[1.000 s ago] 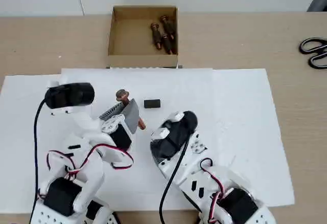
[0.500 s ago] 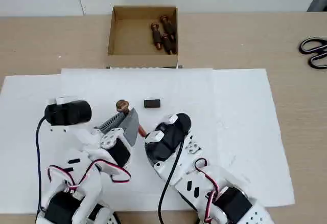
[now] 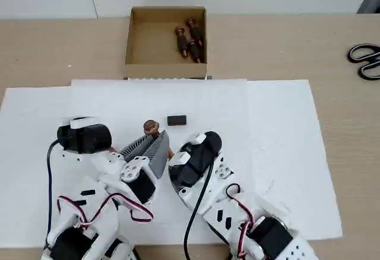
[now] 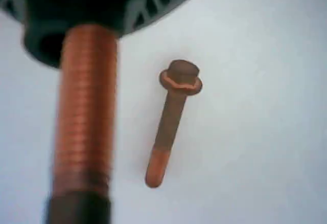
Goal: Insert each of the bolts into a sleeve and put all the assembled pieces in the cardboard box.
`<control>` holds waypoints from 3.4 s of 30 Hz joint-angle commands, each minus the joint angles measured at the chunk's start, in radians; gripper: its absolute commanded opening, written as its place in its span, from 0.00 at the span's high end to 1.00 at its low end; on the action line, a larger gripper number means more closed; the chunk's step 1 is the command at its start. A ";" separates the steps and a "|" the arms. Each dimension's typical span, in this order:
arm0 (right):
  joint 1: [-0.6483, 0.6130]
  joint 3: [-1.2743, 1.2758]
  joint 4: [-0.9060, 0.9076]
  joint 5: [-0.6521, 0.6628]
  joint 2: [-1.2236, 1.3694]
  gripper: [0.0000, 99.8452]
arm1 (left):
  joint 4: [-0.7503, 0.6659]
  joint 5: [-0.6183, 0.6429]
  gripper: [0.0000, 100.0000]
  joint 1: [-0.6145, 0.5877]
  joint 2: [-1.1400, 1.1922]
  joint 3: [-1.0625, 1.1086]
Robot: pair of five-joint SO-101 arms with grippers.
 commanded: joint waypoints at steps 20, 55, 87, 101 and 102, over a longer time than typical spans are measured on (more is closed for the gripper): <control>-0.007 -0.031 -0.025 -0.005 -0.007 1.00 | -0.021 -0.046 0.99 0.023 -0.014 0.059; -0.001 -0.146 -0.025 0.118 -0.005 1.00 | 0.172 -0.172 0.99 0.107 -0.014 0.016; 0.064 -0.140 -0.024 0.120 0.004 1.00 | 0.305 -0.364 0.97 -0.160 -0.011 -0.196; 0.395 -0.281 -0.242 0.112 0.278 1.00 | 0.164 -0.631 0.99 -0.519 -0.014 0.242; 0.404 -0.324 -0.259 0.110 0.352 1.00 | 0.133 -0.635 0.99 -0.539 -0.014 0.265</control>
